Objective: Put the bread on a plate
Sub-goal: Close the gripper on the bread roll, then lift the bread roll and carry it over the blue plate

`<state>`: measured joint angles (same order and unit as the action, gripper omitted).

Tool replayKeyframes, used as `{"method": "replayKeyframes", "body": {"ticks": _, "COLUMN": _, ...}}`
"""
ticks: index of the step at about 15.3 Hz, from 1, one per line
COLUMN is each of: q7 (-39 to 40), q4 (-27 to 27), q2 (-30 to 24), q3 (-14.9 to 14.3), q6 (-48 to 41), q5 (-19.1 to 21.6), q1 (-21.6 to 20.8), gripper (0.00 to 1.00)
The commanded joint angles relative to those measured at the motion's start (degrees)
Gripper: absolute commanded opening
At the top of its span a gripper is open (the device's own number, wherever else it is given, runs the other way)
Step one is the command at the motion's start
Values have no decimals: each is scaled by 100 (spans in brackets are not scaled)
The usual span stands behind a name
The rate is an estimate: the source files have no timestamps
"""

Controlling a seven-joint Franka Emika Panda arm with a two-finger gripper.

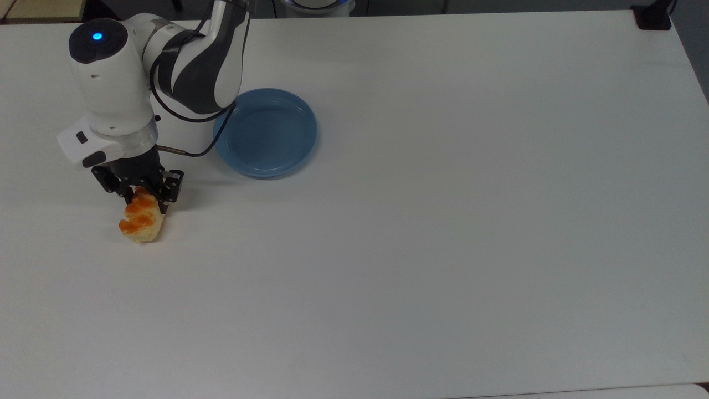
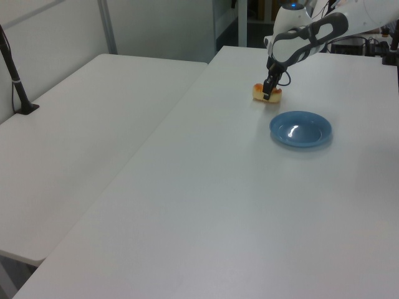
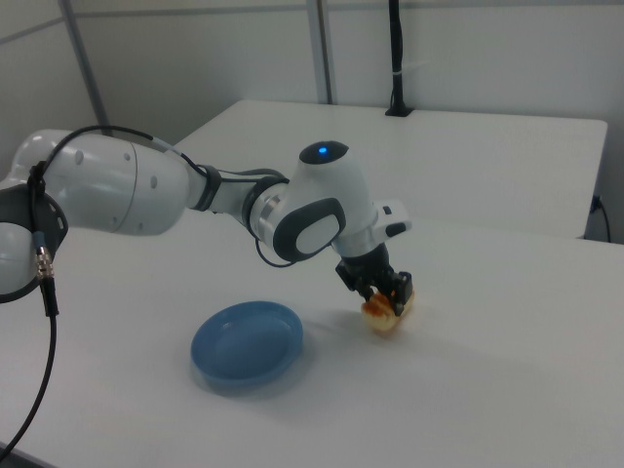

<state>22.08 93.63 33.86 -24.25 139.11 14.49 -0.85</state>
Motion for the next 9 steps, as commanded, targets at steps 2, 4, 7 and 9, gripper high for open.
{"method": "replayKeyframes", "body": {"ticks": 2, "q7": 77, "q4": 173, "q2": -634, "q3": -10, "q6": -471, "q5": 98, "q1": 6, "gripper": 57}}
{"method": "replayKeyframes", "body": {"ticks": 4, "q7": 77, "q4": 191, "q2": -871, "q3": -10, "q6": -770, "q5": 54, "q1": -3, "gripper": 57}}
{"method": "replayKeyframes", "body": {"ticks": 7, "q7": 86, "q4": 321, "q2": -1258, "q3": -19, "q6": -1350, "q5": 19, "q1": -55, "gripper": 57}}
{"method": "replayKeyframes", "body": {"ticks": 9, "q7": 86, "q4": 830, "q2": -1811, "q3": -19, "q6": -1605, "q5": -235, "q1": -300, "gripper": 57}}
